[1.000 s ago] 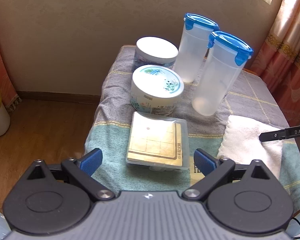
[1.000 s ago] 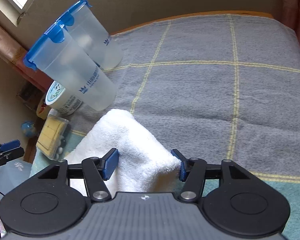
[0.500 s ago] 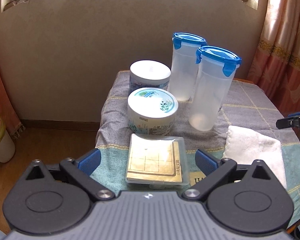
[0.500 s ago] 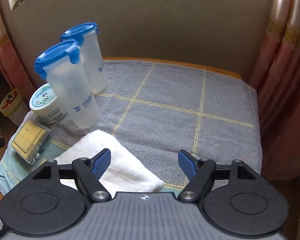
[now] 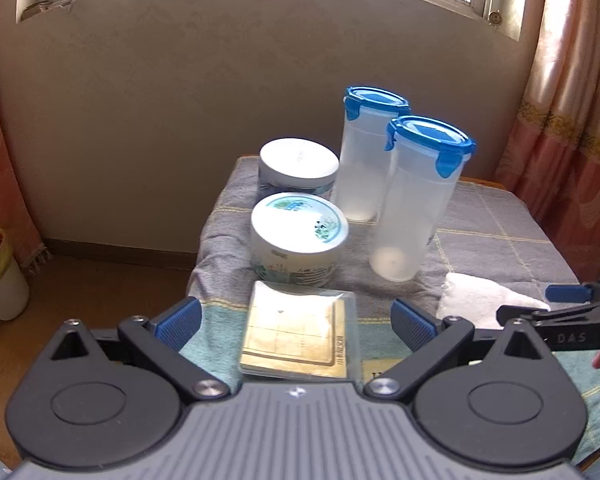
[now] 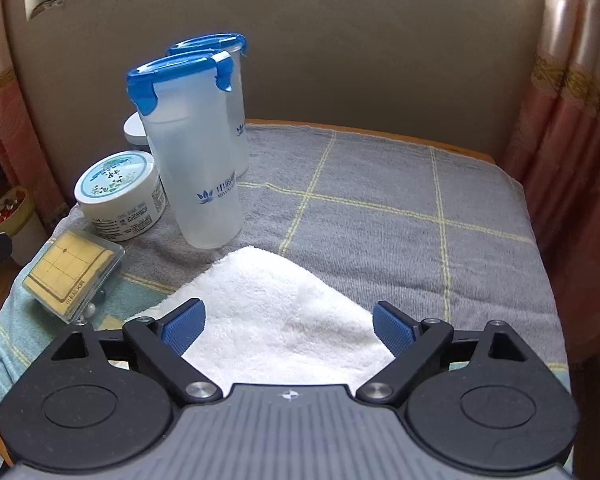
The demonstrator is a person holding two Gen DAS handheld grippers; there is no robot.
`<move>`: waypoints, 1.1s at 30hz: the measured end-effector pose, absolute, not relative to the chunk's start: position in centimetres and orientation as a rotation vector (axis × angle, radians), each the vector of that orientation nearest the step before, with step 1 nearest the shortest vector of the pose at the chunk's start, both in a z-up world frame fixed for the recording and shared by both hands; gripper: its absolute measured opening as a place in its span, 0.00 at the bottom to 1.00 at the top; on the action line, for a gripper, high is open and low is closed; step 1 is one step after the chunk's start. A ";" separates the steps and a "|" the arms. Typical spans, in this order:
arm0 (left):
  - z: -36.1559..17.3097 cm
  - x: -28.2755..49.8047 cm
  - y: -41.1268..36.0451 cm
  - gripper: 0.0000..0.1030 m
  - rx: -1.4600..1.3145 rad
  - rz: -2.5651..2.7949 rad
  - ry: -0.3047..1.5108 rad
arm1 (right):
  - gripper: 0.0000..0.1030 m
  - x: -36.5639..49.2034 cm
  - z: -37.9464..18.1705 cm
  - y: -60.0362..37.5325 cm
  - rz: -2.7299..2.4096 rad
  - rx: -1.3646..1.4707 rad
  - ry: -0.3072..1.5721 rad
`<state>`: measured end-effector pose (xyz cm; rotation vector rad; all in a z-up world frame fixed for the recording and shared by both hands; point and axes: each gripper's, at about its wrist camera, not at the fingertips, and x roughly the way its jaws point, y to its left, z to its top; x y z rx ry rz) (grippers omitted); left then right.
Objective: Clean container
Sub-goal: 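Lay the white cloth on the towel and open the right tool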
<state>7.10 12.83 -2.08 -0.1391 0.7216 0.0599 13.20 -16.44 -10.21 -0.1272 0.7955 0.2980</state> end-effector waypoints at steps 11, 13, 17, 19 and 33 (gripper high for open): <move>-2.0 7.2 10.3 0.97 -0.159 0.002 0.719 | 1.00 12.2 -13.7 -15.9 0.260 -0.102 0.862; -1.9 7.2 9.9 0.98 -0.169 -0.006 0.715 | 1.00 12.2 -13.8 -16.0 0.264 -0.106 0.861; -1.6 7.0 8.9 1.00 -0.156 0.005 0.701 | 1.00 11.7 -14.0 -15.8 0.263 -0.136 0.840; -1.3 6.7 8.4 1.00 -0.138 0.022 0.693 | 1.00 11.6 -13.9 -15.8 0.267 -0.142 0.842; 3.5 3.2 5.7 1.00 -0.043 0.048 0.521 | 1.00 9.1 -5.4 -19.5 0.246 -0.071 0.750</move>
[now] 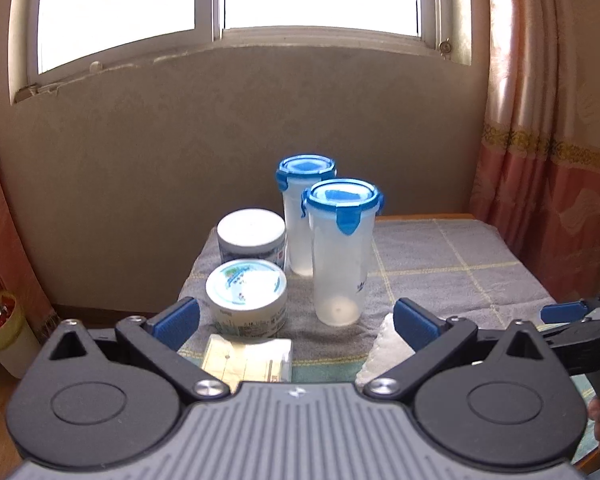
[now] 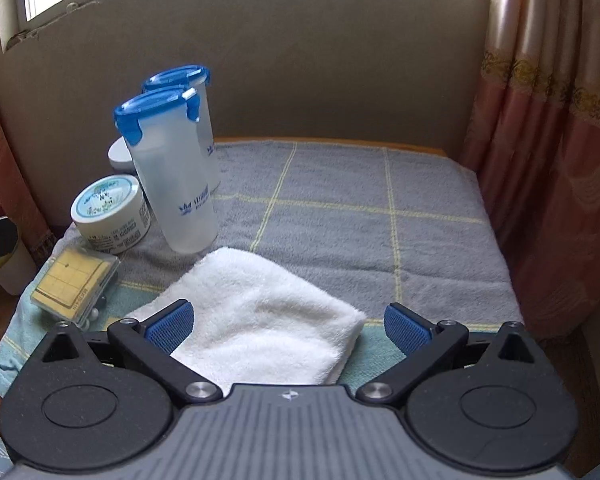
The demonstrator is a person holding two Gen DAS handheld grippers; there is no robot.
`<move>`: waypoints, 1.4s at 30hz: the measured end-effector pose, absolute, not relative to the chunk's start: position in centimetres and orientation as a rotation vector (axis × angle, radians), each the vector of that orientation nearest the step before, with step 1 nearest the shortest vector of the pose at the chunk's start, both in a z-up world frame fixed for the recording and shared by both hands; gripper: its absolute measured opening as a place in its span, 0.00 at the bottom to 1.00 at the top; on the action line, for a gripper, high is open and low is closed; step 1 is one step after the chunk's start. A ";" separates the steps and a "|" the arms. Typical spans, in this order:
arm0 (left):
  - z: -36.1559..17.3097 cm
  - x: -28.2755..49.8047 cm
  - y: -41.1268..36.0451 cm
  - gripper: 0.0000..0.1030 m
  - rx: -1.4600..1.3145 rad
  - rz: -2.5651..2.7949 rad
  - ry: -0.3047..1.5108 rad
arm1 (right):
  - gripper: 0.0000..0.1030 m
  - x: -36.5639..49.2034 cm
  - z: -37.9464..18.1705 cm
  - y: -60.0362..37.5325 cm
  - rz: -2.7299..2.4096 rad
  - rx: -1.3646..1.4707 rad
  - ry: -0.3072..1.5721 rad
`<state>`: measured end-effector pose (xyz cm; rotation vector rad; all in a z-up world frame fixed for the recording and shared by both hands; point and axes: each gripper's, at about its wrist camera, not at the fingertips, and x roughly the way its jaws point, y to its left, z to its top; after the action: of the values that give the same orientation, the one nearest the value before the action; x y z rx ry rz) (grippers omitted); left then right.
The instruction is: Clean container
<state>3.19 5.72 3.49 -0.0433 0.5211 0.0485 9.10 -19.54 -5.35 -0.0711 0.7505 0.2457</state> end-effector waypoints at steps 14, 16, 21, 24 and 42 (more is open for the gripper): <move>3.8 2.5 4.8 1.00 -0.137 0.004 0.651 | 1.00 2.8 -2.1 -20.9 0.139 -0.044 0.711; 4.0 1.9 4.7 1.00 -0.135 -0.003 0.655 | 1.00 2.5 -2.3 -21.2 0.128 -0.010 0.728; 4.4 0.9 4.6 1.00 -0.136 -0.002 0.651 | 1.00 1.9 -2.4 -21.2 0.125 0.023 0.740; 4.5 0.4 4.8 1.00 -0.144 -0.002 0.655 | 1.00 1.4 -2.3 -20.7 0.118 0.009 0.741; 3.9 0.9 4.1 1.00 -0.134 0.011 0.759 | 1.00 0.5 -2.1 -19.8 0.118 -0.056 0.737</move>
<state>0.91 4.08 3.94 -0.1336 0.7591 0.0111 0.52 -19.78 -2.12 -0.0562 0.7366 0.1184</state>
